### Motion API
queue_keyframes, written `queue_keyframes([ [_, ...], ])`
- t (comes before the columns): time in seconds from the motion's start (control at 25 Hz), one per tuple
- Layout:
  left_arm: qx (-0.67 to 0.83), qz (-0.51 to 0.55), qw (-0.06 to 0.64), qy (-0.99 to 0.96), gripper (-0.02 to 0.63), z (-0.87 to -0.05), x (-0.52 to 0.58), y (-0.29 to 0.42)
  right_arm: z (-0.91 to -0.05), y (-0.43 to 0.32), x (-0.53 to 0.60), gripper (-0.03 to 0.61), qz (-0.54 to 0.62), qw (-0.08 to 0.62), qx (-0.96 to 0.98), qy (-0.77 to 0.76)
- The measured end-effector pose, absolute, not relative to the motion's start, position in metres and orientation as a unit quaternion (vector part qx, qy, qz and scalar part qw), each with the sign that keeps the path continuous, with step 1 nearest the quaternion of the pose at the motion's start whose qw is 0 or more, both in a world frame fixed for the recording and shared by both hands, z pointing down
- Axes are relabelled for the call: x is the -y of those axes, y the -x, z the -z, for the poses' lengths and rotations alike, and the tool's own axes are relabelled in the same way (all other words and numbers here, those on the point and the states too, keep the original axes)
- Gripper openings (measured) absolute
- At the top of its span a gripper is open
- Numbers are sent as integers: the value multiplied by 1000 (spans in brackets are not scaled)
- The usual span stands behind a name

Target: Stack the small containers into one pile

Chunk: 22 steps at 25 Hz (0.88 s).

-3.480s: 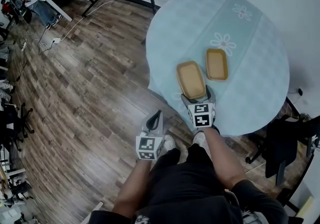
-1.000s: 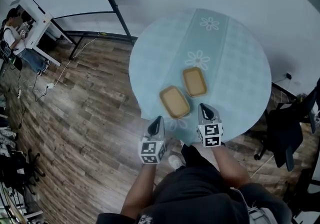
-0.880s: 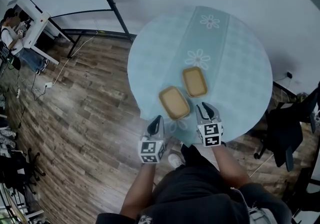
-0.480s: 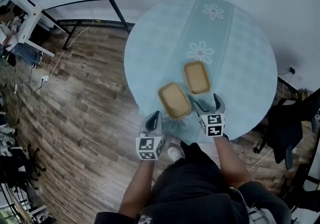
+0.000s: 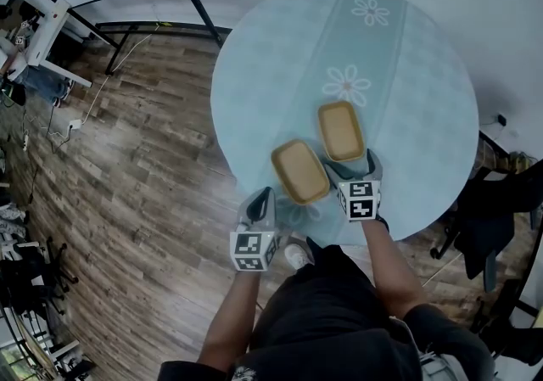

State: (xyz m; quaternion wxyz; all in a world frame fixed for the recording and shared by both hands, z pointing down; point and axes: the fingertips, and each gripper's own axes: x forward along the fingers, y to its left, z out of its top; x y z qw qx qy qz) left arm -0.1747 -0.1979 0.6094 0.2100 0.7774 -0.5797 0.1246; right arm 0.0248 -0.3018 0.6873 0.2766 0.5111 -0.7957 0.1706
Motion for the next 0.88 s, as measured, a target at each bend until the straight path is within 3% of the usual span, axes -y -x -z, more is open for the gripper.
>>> queue_keyframes([
  [0.36,572,-138,217,-779,-6,-622,198,172,-698,-22,321,563,-183,279,790,-514],
  [0.76,565,-147,214,-783,-6,-630,202,158,-707,-20,331,563,-193,291,793,-499],
  [0.88,567,-149,216,-781,-6,-628,202,159,-704,-25,332,531,-192,295,791,-501],
])
